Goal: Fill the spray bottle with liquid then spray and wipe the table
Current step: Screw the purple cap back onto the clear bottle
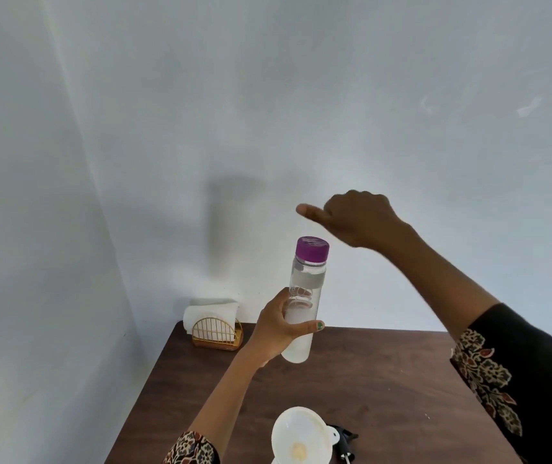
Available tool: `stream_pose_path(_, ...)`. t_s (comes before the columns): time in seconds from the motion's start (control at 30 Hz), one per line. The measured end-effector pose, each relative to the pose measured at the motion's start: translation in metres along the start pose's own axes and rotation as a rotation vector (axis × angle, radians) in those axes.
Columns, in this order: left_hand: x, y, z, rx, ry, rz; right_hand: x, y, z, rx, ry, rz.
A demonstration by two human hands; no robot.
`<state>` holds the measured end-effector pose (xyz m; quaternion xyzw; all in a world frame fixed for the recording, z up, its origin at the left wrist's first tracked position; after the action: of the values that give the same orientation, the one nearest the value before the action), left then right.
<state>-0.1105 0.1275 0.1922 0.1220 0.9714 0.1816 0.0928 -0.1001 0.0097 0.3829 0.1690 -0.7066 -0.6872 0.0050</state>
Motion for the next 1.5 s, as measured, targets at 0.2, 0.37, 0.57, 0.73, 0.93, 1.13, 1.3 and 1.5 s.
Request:
stream_pose_path(0.2,0.001,-0.001,0.005,0.001,0.000,-0.018,0.002,-0.017,0.003,-0.299,0.275,0.396)
stream_pose_path(0.37,0.003,-0.001,0.007,0.017,0.014,-0.033,-0.003,-0.007,-0.008,-0.088,0.084,0.079)
stream_pose_path(0.57,0.000,0.000,0.009,-0.020,0.033,-0.040,0.005,-0.026,0.010,-0.503,0.424,0.407)
stream_pose_path(0.73,0.002,-0.004,0.012,-0.080,0.030,-0.026,0.000,-0.028,0.006,-0.021,0.093,0.129)
stream_pose_path(0.93,0.000,-0.001,0.018,-0.046,0.054,-0.035,0.001,-0.038,0.007,-0.432,0.292,0.365)
stream_pose_path(1.13,0.000,-0.003,0.026,-0.077,0.072,-0.023,0.001,-0.053,0.012,-0.440,0.353,0.386)
stream_pose_path(1.3,0.000,-0.010,0.034,-0.074,0.105,0.011,-0.004,-0.070,0.014,-0.243,0.152,0.286)
stream_pose_path(1.5,-0.005,-0.011,0.064,-0.022,0.192,-0.039,-0.011,-0.106,0.020,-0.551,0.231,0.350)
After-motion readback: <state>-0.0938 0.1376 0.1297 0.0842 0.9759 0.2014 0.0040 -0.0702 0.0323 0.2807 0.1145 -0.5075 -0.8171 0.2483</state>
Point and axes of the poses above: each hand's wrist, its own x-axis away from the middle knuckle, its own y-axis out of the back of the hand, z = x × y, the point moved 5 cm from there along -x, towards the middle knuckle, and after that the axes turned 5 degrees about z, right-handed, at the moved point
